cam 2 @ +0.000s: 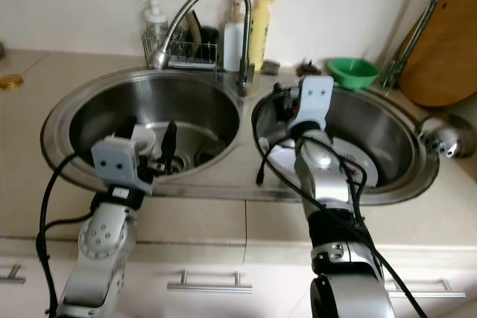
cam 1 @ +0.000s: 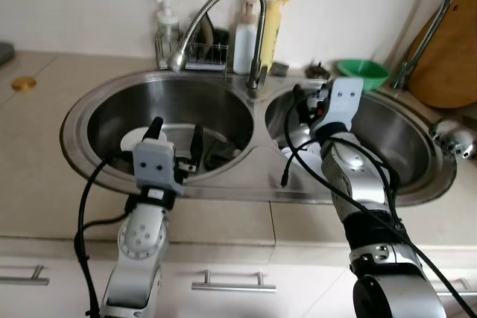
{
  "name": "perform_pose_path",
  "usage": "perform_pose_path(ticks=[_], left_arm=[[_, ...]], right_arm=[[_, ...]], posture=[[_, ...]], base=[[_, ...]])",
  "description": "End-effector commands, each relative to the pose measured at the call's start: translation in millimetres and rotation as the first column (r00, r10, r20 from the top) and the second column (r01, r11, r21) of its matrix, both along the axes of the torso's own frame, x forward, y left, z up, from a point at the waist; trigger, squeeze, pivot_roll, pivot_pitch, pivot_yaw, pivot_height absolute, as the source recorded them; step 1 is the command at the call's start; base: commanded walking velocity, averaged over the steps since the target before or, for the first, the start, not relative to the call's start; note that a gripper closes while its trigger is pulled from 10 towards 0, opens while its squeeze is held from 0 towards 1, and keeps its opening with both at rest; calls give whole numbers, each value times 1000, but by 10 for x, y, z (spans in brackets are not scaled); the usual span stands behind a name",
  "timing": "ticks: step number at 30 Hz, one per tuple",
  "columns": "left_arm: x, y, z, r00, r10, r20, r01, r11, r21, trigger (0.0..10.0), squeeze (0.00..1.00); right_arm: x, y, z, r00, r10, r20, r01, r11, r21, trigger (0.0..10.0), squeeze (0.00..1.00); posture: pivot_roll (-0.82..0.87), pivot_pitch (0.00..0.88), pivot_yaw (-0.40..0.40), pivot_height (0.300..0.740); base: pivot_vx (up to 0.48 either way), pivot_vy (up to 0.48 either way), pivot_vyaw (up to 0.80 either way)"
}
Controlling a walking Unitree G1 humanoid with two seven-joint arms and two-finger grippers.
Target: Kitchen organization
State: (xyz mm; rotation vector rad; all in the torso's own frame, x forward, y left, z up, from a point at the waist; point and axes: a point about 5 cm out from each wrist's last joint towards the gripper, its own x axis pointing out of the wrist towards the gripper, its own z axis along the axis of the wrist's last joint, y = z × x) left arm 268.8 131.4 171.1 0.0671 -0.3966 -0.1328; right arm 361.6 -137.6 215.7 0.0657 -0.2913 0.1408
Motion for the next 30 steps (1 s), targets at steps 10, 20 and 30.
perform_pose_path(ticks=[10,20,30], left_arm=[[-6,5,66,1000,-15,26,15,1000,7,10000,0],[-7,14,75,999,-21,31,20,1000,9,10000,0],[-19,-1,94,998,-29,52,28,1000,11,10000,0]], right_arm=[[-287,104,68,997,57,57,-55,998,-42,10000,0],[-400,124,8,997,62,42,-59,996,-68,10000,0],[-507,111,-57,999,40,31,-37,995,-90,10000,0]], posture=[[46,0,-75,740],[45,0,-71,740],[37,0,-67,740]], base=[[0,476,0],[0,476,0],[0,190,0]])
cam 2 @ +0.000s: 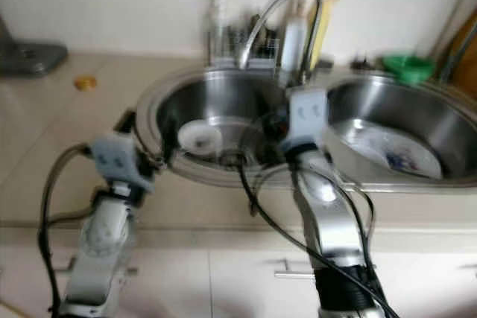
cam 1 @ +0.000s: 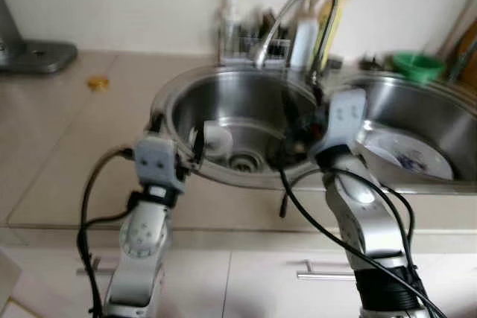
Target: Kitchen organization
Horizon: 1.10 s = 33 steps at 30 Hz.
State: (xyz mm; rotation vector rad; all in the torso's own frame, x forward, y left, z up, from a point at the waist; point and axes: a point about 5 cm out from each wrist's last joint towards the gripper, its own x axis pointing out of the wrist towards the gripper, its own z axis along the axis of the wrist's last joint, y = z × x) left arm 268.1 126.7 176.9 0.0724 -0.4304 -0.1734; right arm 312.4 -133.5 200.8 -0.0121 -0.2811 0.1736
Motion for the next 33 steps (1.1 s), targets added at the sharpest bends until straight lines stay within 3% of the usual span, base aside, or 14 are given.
perform_pose_path(ticks=[1,23,33], left_arm=[[-15,41,37,1000,9,21,-9,1000,-3,10000,0],[-53,-21,21,999,-30,30,30,1000,-2,10000,0],[-63,-26,-8,999,-36,14,37,999,-9,10000,0]], right_arm=[[-24,67,84,999,14,37,-13,1000,-22,10000,0],[-165,63,-27,999,-19,43,23,996,-90,10000,0],[-198,-60,-138,995,-100,3,100,989,-105,10000,0]], posture=[[37,0,-67,740],[27,0,-73,740],[19,0,-75,740]], base=[[0,0,-463],[0,-231,-800],[0,0,-800]])
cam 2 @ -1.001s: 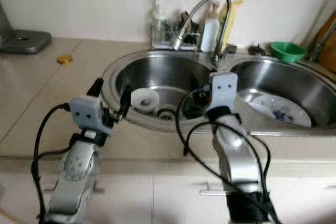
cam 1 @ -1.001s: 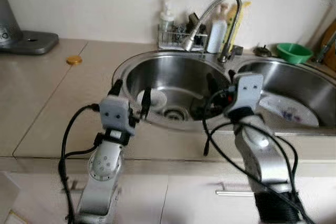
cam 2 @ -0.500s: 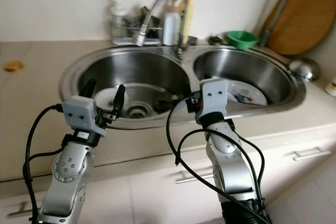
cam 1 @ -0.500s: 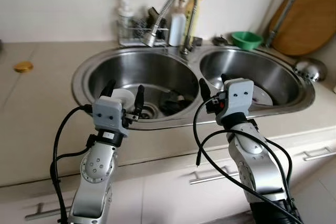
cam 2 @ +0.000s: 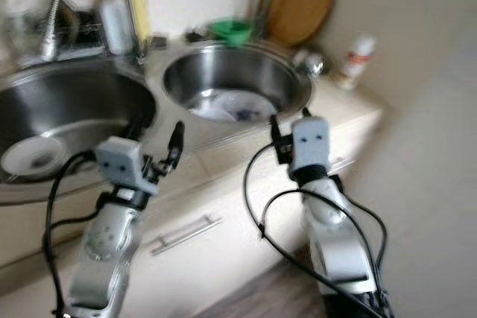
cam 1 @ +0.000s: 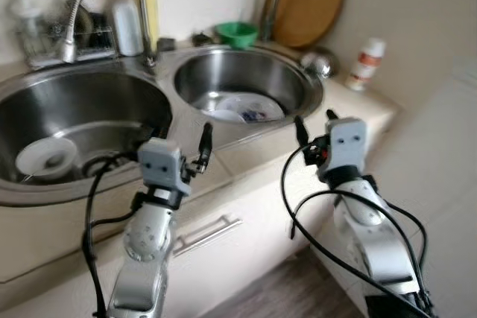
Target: Kitchen organization
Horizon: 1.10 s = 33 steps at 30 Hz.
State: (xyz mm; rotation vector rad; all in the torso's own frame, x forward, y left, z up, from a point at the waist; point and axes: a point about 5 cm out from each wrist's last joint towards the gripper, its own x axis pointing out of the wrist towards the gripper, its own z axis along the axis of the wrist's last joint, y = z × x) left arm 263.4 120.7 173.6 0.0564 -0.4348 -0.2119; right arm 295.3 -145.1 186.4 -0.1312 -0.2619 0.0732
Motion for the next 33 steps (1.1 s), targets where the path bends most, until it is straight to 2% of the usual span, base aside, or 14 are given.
perform_pose_path(ticks=[1,23,33], left_arm=[[-17,33,25,1000,4,12,-4,1000,-2,10000,0],[-15,8,-47,1000,-13,-13,14,999,43,10000,0],[-13,8,-65,1000,-14,-24,15,999,48,10000,0]], right_arm=[[-31,52,-2,1000,15,3,-15,1000,-1,10000,0],[-80,-27,-105,1000,-24,-20,24,999,-24,10000,0],[-48,-107,-155,994,-95,-49,93,994,-48,10000,0]], posture=[[19,0,-75,740],[14,0,-64,740],[13,0,-63,740]], base=[[0,0,-800],[0,0,-800],[0,-480,-800]])
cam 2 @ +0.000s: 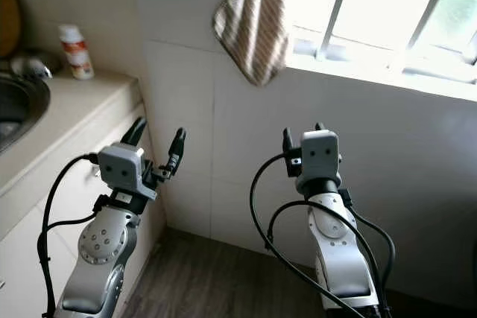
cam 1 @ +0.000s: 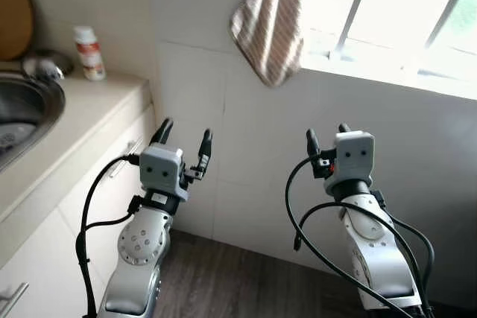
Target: Kitchen organization
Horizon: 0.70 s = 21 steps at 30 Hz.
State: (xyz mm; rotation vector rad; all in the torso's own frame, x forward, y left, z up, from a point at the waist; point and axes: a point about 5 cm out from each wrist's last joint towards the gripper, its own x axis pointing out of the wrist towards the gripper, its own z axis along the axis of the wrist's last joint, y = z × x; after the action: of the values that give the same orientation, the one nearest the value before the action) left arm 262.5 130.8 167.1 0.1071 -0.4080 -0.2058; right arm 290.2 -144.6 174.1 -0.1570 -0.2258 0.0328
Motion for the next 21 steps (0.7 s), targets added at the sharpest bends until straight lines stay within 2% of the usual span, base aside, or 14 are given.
perform_pose_path(ticks=[1,9,16,17,21], left_arm=[[-5,-97,-2,999,-33,-3,33,999,-5,10000,0],[-6,-101,-4,999,-36,-6,36,999,-12,10000,0],[-1,-108,-23,999,-34,-17,34,999,-16,10000,0],[-1,-109,-25,999,-35,-19,34,999,-16,10000,0],[-1,-113,-40,999,-37,-28,36,999,-19,10000,0]], right_arm=[[6,-118,-36,998,-52,-22,52,998,-28,10000,0],[12,-125,-47,998,-62,-30,60,997,-37,10000,0],[33,-142,-102,995,-72,-64,67,995,-76,10000,0],[42,-138,-123,995,-68,-79,59,993,-106,10000,0],[77,-149,-208,987,-55,-149,41,994,-98,10000,0]], posture=[[12,0,-64,740],[10,0,-64,740],[7,0,-65,740],[6,0,-66,740],[7,0,-66,740]], base=[[0,-480,-800],[0,-480,-800],[0,0,-800],[0,0,0],[0,0,0]])
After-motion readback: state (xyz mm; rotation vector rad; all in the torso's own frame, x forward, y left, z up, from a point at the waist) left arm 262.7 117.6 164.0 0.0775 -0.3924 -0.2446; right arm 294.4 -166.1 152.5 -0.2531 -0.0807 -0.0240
